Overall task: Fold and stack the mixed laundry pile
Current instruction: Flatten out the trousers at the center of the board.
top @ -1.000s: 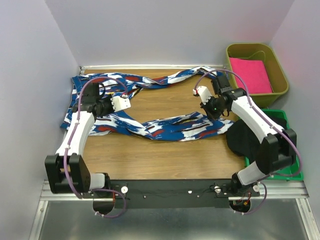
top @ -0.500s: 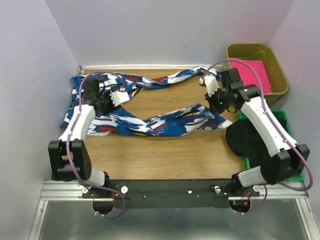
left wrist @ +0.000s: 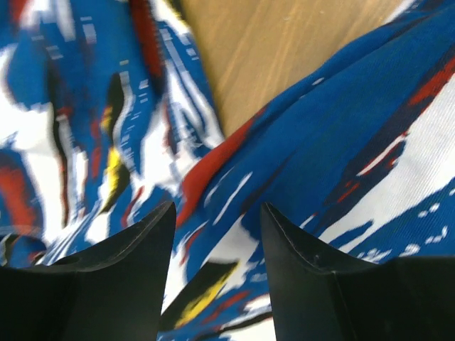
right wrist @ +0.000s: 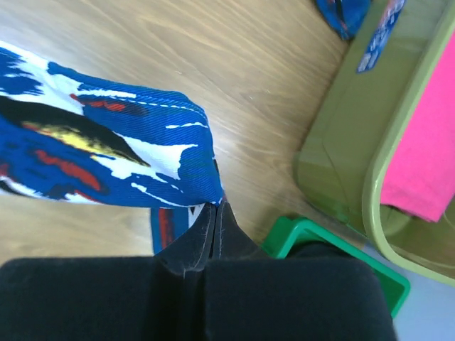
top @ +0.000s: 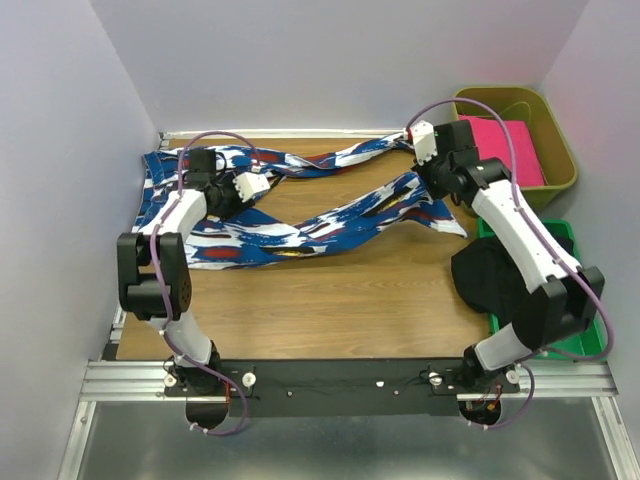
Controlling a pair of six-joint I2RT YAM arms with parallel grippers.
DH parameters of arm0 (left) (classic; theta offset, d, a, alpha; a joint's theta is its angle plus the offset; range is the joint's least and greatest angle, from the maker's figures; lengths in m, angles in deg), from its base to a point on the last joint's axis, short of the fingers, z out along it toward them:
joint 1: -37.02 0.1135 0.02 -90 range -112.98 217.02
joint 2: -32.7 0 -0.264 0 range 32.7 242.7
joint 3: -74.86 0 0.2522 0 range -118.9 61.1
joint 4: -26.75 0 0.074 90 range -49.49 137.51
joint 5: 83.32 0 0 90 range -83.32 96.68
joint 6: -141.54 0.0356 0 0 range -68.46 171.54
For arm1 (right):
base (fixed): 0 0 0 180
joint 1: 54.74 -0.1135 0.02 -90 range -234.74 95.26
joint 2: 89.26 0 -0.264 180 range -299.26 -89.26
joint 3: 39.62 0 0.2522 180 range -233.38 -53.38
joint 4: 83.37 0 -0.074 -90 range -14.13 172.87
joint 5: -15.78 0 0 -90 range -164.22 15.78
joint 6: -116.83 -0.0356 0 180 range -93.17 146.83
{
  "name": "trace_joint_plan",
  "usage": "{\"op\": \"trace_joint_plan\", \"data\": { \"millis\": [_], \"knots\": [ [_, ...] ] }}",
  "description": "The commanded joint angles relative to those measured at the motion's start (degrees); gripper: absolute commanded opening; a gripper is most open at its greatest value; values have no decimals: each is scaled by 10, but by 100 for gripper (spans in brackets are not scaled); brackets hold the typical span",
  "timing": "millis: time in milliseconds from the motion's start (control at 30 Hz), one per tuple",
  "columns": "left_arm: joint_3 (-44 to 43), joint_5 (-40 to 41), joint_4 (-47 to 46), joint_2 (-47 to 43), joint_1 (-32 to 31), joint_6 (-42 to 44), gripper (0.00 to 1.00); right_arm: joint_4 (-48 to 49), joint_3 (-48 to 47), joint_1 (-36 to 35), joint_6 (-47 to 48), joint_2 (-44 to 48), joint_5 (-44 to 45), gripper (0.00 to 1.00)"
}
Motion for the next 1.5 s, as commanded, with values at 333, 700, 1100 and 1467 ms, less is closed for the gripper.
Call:
{"op": "trace_joint_plan", "data": {
  "millis": [333, 700, 1100, 1467],
  "knots": [
    [11, 171, -154, 109, 17, -56, 0, -28, -12, 13, 10, -182, 38, 1],
    [3, 72, -69, -3, 40, -80, 40, -36, -53, 15, 5, -221, 1, 54],
    [168, 110, -45, -88, 40, -56, 39, -53, 83, 15, 9, -155, -92, 47],
    [223, 173, -66, 2, -33, -125, 34, -3, 125, 29, 19, -239, -19, 40]
  ]
}}
